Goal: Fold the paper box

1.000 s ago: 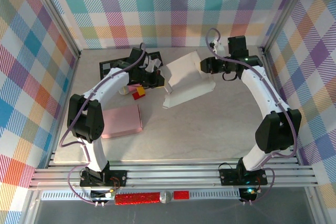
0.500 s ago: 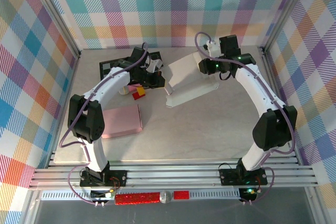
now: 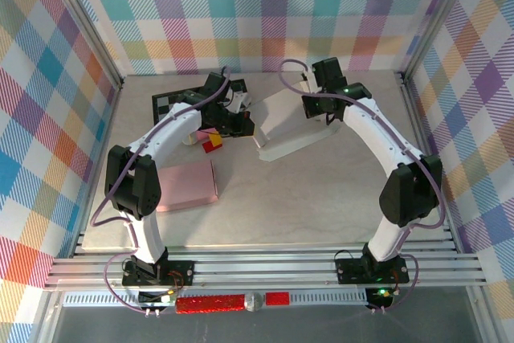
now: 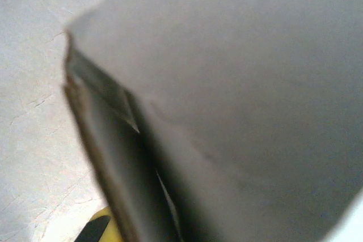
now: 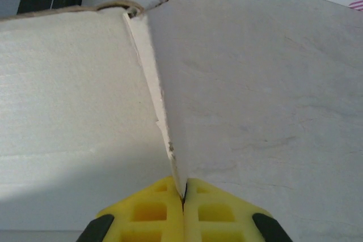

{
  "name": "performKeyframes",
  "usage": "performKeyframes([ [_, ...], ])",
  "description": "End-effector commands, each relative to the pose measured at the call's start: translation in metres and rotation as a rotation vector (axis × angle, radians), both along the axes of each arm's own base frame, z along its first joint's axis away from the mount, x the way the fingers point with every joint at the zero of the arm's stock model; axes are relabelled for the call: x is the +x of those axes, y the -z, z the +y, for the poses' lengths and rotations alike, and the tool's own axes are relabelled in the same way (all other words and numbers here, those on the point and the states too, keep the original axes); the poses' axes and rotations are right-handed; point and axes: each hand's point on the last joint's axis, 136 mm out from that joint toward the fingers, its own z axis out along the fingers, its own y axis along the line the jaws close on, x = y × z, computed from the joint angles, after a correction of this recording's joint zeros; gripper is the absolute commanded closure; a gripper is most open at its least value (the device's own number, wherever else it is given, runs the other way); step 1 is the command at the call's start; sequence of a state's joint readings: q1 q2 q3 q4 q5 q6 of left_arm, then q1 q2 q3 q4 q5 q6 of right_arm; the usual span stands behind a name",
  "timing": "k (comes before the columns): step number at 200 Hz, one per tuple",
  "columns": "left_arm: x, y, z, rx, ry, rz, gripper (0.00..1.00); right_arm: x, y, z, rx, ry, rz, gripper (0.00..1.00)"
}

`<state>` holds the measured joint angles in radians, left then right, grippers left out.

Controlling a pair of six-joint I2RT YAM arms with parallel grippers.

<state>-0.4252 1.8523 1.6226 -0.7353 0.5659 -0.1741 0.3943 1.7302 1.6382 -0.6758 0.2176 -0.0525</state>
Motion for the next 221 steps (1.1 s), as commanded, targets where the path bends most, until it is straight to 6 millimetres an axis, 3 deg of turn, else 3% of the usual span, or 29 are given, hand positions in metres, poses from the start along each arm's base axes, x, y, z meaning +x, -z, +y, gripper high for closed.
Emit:
performKeyframes([
  [1, -0.006, -0.021, -0.012, -0.033, 0.058, -0.047, 1.00, 0.003, -0.011, 0.001, 0.007, 0.014, -0.032, 1.00],
  [71, -0.008, -0.020, -0.010, -0.020, 0.062, -0.045, 1.00, 0.011, -0.018, 0.009, 0.092, -0.084, 0.007, 0.83],
  [131, -0.009, -0.020, -0.010, -0.016, 0.063, -0.044, 1.00, 0.011, -0.010, 0.010, 0.080, -0.133, 0.038, 0.74],
  [182, -0.008, -0.019, -0.009, -0.011, 0.057, -0.046, 1.00, 0.008, -0.004, 0.000, 0.052, -0.079, 0.053, 0.86],
  [208, -0.006, -0.021, -0.009, -0.012, 0.046, -0.049, 1.00, 0.009, -0.001, -0.018, 0.007, 0.031, 0.047, 1.00],
  [221, -0.004, -0.021, -0.010, -0.010, 0.035, -0.046, 1.00, 0.010, -0.002, -0.029, -0.045, 0.119, 0.030, 1.00],
])
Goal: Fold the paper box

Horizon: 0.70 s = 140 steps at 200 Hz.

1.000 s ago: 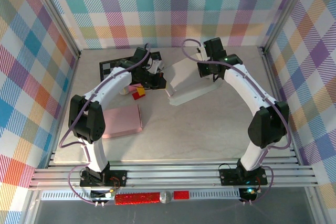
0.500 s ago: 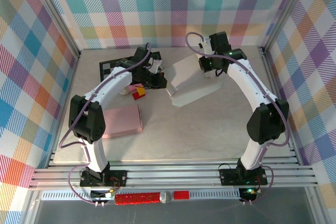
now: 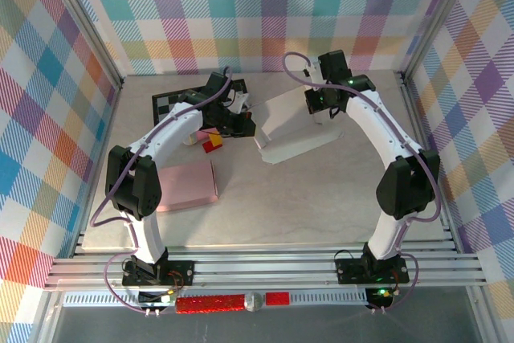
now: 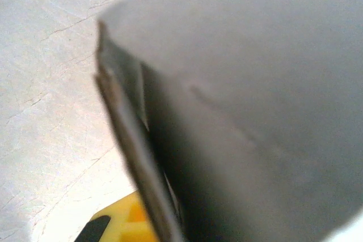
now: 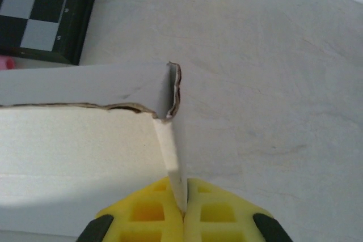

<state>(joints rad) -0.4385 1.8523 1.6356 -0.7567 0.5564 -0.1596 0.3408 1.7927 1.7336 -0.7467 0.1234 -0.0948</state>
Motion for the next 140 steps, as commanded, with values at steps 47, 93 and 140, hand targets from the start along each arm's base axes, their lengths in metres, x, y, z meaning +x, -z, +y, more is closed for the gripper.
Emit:
performKeyframes([
  [47, 0.008, -0.014, -0.008, 0.048, -0.066, -0.035, 1.00, -0.012, 0.001, -0.043, -0.312, 0.396, -0.072, 1.00],
  [93, 0.010, -0.005, -0.009, 0.098, -0.120, -0.030, 1.00, -0.040, 0.006, -0.035, -0.462, 0.494, -0.079, 1.00],
  [140, 0.003, 0.006, -0.016, 0.110, -0.106, -0.005, 1.00, -0.054, 0.019, -0.020, -0.458, 0.471, -0.036, 1.00],
])
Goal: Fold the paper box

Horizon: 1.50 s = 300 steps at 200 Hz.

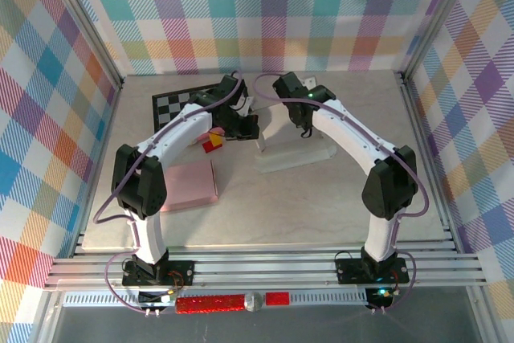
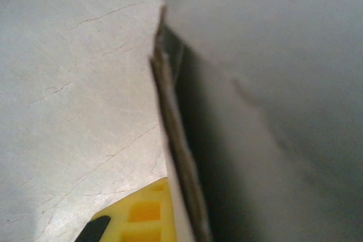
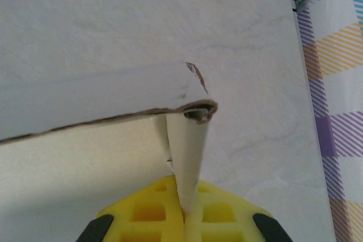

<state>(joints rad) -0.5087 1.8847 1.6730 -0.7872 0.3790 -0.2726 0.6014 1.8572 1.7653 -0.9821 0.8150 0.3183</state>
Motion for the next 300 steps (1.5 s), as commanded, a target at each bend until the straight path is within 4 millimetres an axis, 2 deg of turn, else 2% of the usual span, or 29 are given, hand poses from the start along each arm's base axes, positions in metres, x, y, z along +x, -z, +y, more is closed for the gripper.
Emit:
performKeyframes([
  [1, 0.001, -0.009, -0.010, -0.018, -0.001, -0.024, 1.00, -0.015, 0.011, -0.011, -0.067, 0.052, 0.051, 1.00],
  [26, -0.005, 0.002, -0.012, 0.009, -0.002, 0.004, 1.00, -0.027, 0.037, -0.006, -0.010, 0.065, 0.128, 1.00],
  [65, -0.018, 0.040, -0.006, 0.134, -0.066, 0.047, 1.00, -0.053, 0.085, -0.007, 0.062, 0.105, 0.222, 1.00],
  [90, -0.026, 0.062, -0.002, 0.208, -0.127, 0.027, 1.00, -0.067, 0.104, -0.013, 0.085, 0.149, 0.245, 1.00],
  [114, -0.031, 0.074, 0.002, 0.271, -0.175, -0.005, 1.00, -0.078, 0.115, -0.019, 0.097, 0.188, 0.249, 1.00],
  [160, -0.039, 0.088, 0.002, 0.301, -0.189, -0.022, 1.00, -0.097, 0.141, -0.018, 0.184, 0.201, 0.275, 1.00],
  [199, -0.043, 0.094, 0.002, 0.302, -0.176, -0.018, 1.00, -0.101, 0.153, -0.015, 0.210, 0.185, 0.310, 1.00],
  [240, -0.041, 0.091, 0.001, 0.303, -0.170, -0.026, 1.00, -0.103, 0.166, -0.020, 0.235, 0.196, 0.344, 0.91],
  [300, -0.041, 0.089, -0.001, 0.307, -0.154, -0.028, 1.00, -0.097, 0.170, -0.021, 0.279, 0.194, 0.357, 0.80],
])
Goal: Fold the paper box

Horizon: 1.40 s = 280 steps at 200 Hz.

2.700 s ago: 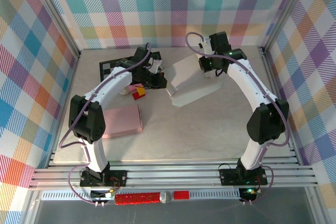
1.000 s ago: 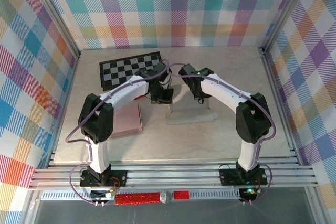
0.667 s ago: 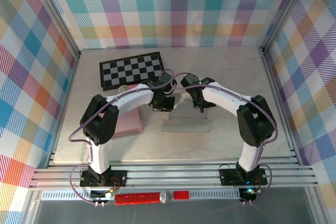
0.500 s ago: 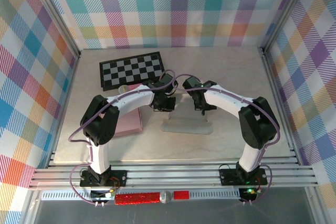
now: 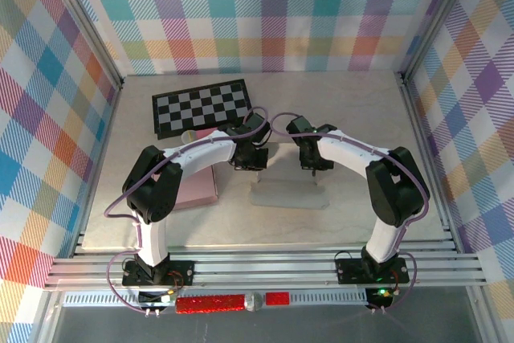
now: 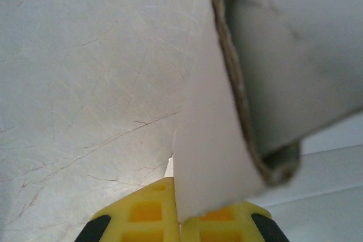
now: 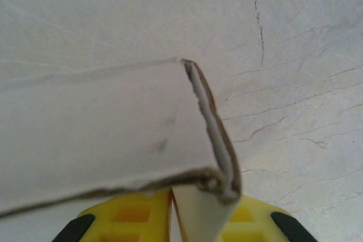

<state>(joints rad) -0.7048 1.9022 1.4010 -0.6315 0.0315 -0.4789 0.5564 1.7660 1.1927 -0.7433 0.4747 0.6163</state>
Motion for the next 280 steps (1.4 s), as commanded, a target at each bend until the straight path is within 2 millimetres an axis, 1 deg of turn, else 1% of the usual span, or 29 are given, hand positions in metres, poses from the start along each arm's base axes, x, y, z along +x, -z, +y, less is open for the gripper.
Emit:
performKeyframes([
  [1, 0.005, -0.009, 0.003, 0.019, -0.016, -0.039, 1.00, -0.011, 0.012, -0.004, 0.001, -0.009, 0.069, 0.80],
  [48, 0.005, -0.010, 0.001, 0.016, -0.007, -0.039, 1.00, -0.010, 0.015, -0.004, 0.001, -0.005, 0.074, 0.82],
  [72, 0.006, -0.010, 0.001, 0.017, -0.007, -0.039, 1.00, -0.009, 0.015, -0.007, -0.025, 0.004, 0.069, 0.89],
  [90, 0.005, -0.011, -0.001, 0.014, -0.006, -0.039, 1.00, -0.008, 0.014, -0.014, -0.062, 0.033, 0.071, 1.00],
  [104, 0.006, -0.013, -0.002, 0.009, -0.010, -0.044, 1.00, -0.009, 0.013, -0.016, -0.084, 0.043, 0.075, 1.00],
  [119, 0.007, -0.014, -0.002, 0.005, -0.015, -0.048, 1.00, -0.010, 0.011, -0.021, -0.146, 0.058, 0.089, 1.00],
  [138, 0.007, -0.014, -0.002, 0.001, -0.021, -0.047, 1.00, -0.010, 0.007, -0.021, -0.201, 0.054, 0.087, 1.00],
  [166, 0.008, -0.011, -0.003, 0.000, -0.024, -0.049, 1.00, -0.006, 0.005, -0.009, -0.149, 0.012, 0.062, 1.00],
  [188, 0.012, -0.010, -0.005, -0.010, -0.026, -0.059, 1.00, -0.007, 0.005, -0.008, -0.151, -0.008, 0.063, 1.00],
  [196, 0.014, -0.009, -0.006, -0.014, -0.026, -0.064, 0.95, -0.007, 0.006, -0.007, -0.146, -0.018, 0.066, 1.00],
  [211, 0.017, -0.008, -0.011, -0.029, -0.016, -0.074, 0.90, -0.009, 0.008, -0.007, -0.139, -0.027, 0.068, 1.00],
  [237, 0.025, -0.005, -0.014, -0.035, -0.012, -0.090, 0.85, -0.011, 0.009, -0.005, -0.122, -0.038, 0.065, 1.00],
  [263, 0.033, -0.007, -0.014, -0.040, -0.015, -0.111, 0.83, -0.010, 0.009, -0.004, -0.122, -0.050, 0.069, 1.00],
  [280, 0.035, -0.005, -0.015, -0.034, -0.005, -0.112, 0.81, -0.009, 0.008, -0.003, -0.118, -0.051, 0.066, 1.00],
])
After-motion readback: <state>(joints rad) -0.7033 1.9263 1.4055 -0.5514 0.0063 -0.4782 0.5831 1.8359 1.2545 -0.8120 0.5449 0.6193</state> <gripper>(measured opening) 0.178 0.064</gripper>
